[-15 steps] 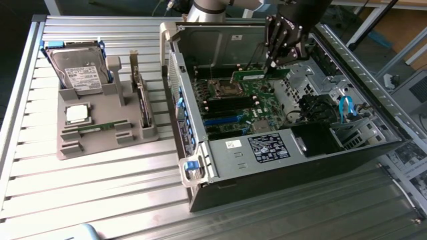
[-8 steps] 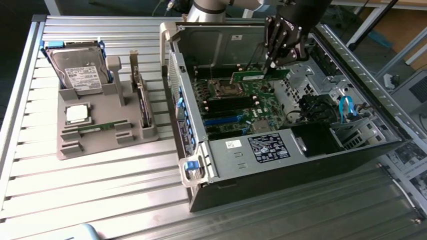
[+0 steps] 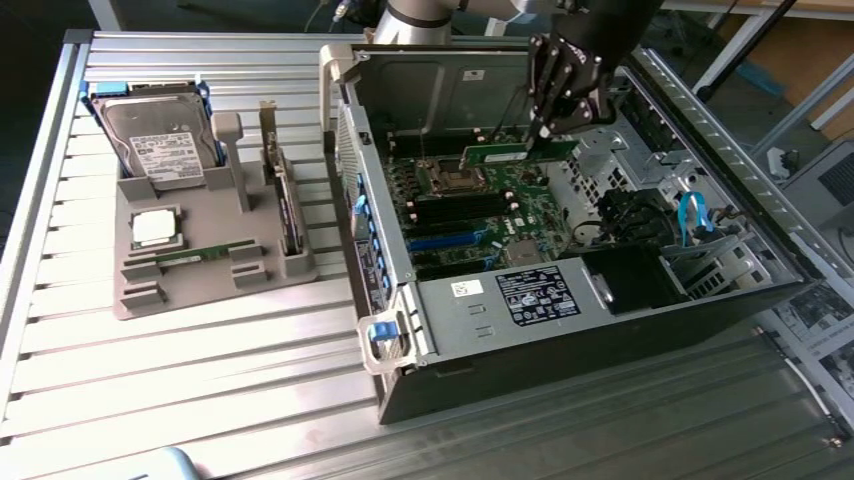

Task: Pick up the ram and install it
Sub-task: 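Insert the ram into the slot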

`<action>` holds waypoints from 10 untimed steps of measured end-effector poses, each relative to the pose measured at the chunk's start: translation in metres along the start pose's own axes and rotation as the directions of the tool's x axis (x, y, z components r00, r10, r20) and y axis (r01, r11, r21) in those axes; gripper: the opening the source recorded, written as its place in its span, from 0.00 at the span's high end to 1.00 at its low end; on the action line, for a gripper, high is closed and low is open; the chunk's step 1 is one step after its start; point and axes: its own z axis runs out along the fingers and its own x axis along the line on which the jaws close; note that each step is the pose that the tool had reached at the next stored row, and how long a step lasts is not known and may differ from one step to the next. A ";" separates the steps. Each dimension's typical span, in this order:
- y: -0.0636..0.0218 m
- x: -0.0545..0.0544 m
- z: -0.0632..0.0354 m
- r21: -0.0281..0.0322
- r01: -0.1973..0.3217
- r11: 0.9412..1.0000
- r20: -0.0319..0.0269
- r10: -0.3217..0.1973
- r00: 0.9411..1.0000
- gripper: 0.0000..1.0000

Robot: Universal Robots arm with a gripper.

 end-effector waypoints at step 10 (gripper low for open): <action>-0.0001 -0.001 0.0038 0.000 0.000 1.000 -0.001 0.000 1.000 0.87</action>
